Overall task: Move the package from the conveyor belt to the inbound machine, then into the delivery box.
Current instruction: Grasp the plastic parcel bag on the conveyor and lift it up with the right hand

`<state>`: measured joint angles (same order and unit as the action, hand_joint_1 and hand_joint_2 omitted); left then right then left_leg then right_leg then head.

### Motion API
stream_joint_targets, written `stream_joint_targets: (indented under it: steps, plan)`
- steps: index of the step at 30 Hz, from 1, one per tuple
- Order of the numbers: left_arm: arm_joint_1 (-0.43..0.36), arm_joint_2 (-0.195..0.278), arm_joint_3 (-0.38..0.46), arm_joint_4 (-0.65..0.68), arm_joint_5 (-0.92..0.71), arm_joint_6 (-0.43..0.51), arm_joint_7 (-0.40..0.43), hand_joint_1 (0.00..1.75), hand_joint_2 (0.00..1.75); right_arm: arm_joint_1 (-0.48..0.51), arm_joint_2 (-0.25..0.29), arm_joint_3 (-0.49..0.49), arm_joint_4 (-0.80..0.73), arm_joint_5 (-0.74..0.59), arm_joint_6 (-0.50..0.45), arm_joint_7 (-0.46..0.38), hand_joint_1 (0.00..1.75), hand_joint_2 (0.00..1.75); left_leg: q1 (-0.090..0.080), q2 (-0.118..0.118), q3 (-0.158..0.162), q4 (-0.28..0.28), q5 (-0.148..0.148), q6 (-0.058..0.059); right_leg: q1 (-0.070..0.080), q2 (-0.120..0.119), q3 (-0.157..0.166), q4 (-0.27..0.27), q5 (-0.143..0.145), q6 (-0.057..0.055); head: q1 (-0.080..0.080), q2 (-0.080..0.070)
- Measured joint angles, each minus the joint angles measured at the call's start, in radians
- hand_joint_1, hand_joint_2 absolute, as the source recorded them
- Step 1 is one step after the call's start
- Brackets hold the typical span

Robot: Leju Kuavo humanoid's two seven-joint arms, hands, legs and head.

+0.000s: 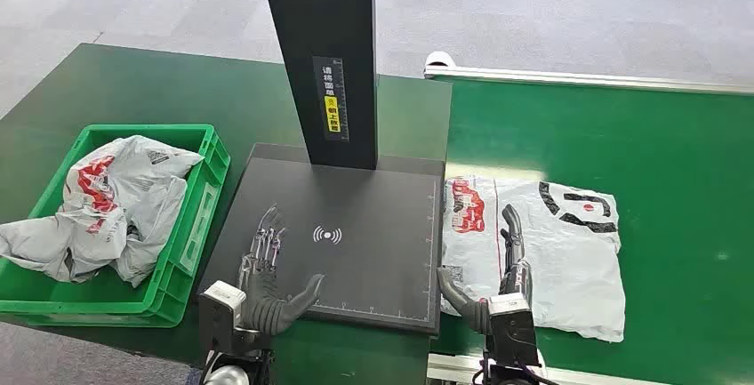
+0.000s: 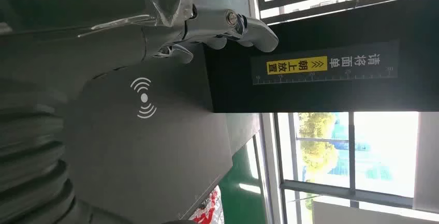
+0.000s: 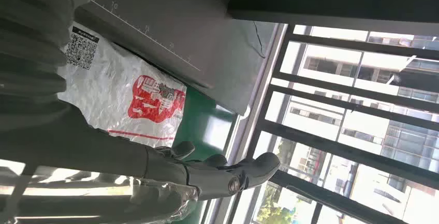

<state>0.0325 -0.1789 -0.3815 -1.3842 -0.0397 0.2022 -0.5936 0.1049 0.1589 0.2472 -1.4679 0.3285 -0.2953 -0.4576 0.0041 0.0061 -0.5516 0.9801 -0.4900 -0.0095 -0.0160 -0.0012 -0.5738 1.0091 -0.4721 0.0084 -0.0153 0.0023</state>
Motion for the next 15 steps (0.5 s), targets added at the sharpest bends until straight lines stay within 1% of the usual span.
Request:
stream_joint_targets:
  steps: [11,15]
  plan:
    - [-0.003,0.0,0.0,0.001,-0.002,0.0,0.0,0.0,1.75,-0.004,-0.001,0.0,0.0,0.014,-0.011,0.002,0.0,1.75,0.0,0.0,0.0,0.0,0.0,0.0,0.0,0.0,0.0,0.0,0.0,0.0,0.0,0.0]
    - [-0.005,0.0,0.0,0.001,-0.006,0.001,0.001,0.0,1.75,-0.02,-0.005,-0.009,0.007,0.088,-0.042,0.057,0.0,1.75,0.0,0.0,0.0,0.0,0.0,0.0,0.0,0.0,0.0,0.0,0.0,0.0,0.0,0.0]
